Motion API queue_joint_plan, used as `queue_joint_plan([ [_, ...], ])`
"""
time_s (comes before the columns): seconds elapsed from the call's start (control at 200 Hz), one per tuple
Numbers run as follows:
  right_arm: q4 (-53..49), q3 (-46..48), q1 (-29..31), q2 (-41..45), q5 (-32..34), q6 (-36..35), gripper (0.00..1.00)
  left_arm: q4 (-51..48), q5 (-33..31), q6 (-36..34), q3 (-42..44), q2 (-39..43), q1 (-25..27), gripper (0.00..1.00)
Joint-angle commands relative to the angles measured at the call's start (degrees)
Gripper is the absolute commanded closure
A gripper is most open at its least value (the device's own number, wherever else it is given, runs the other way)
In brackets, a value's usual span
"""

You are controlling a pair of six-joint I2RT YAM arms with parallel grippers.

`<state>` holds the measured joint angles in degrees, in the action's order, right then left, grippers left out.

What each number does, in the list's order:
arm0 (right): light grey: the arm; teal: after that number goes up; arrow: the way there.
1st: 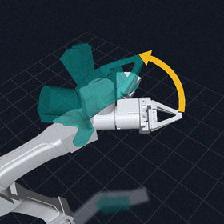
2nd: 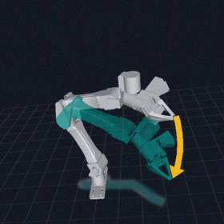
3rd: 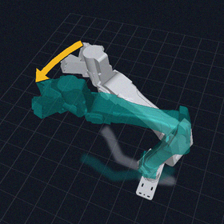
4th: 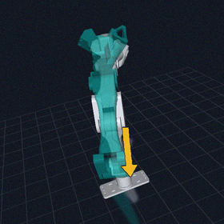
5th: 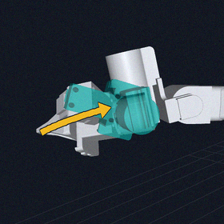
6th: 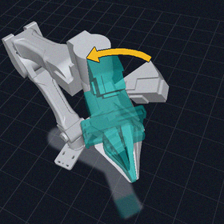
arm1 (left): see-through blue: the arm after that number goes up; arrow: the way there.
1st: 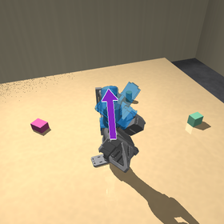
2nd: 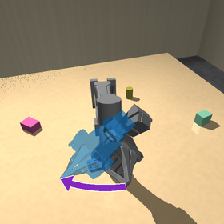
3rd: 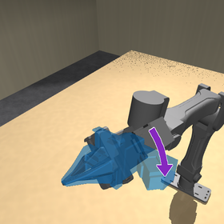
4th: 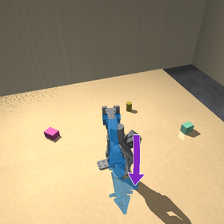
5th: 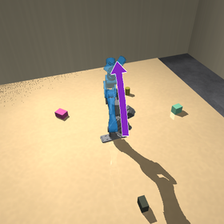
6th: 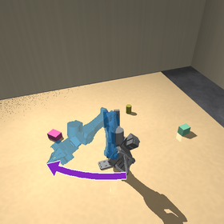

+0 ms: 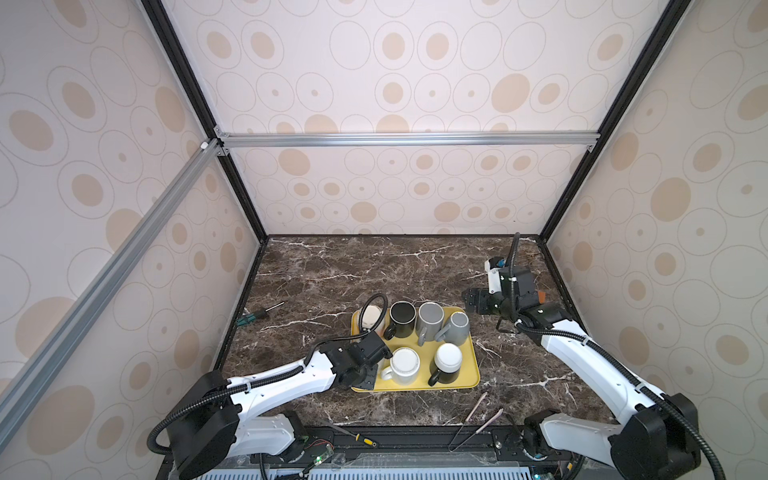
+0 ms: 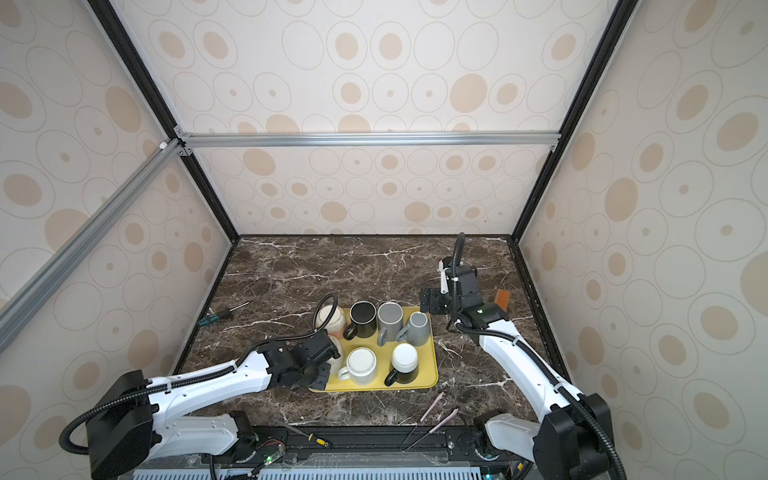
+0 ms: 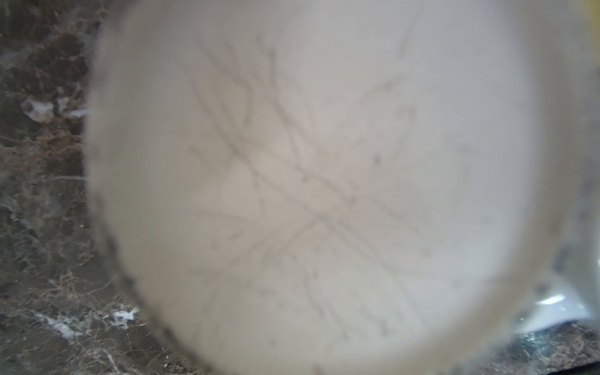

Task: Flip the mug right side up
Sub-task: 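Lower the left gripper and close it on the white speckled mug, then lift the mug off the tray with the left gripper while the right gripper approaches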

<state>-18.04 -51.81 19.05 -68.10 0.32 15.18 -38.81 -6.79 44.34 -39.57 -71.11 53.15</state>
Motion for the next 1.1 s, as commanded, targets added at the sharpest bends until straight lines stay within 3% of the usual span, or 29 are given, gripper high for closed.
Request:
queue_joint_plan([
  [0.0, -0.85, 0.26, 1.07, 1.92, 0.03, 0.4, 0.08, -3.72, -3.36, 0.45, -2.25, -0.61, 0.99, 1.0],
  [0.22, -1.37, 0.49, 1.78, 3.84, -1.1, 1.2, 0.09, -9.02, -3.15, -2.39, -6.66, 1.81, 1.79, 1.0],
  [0.41, -2.95, -1.22, 1.93, 4.1, -6.16, 0.67, 0.09, -12.3, 0.26, -3.91, -9.78, 6.22, 1.78, 1.0],
  [0.575, -3.28, -2.78, 2.17, 3.54, -7.53, 0.88, 0.11, -16.31, -1.05, -4.19, -14.0, 9.44, 1.85, 1.0],
  [0.84, -4.65, -6.57, 2.42, 3.82, -12.63, 2.28, 0.12, -19.87, -1.26, -5.22, -25.01, 12.3, 1.87, 1.0],
  [0.975, -4.15, -8.15, 2.4, 5.08, -16.3, 3.75, 0.12, -18.18, -2.14, -5.73, -28.78, 13.21, 1.79, 1.0],
  [1.095, -2.13, -9.13, 2.4, 6.56, -20.35, 6.32, 0.14, -8.58, -4.03, -6.7, -28.63, 15.6, 1.79, 1.0],
])
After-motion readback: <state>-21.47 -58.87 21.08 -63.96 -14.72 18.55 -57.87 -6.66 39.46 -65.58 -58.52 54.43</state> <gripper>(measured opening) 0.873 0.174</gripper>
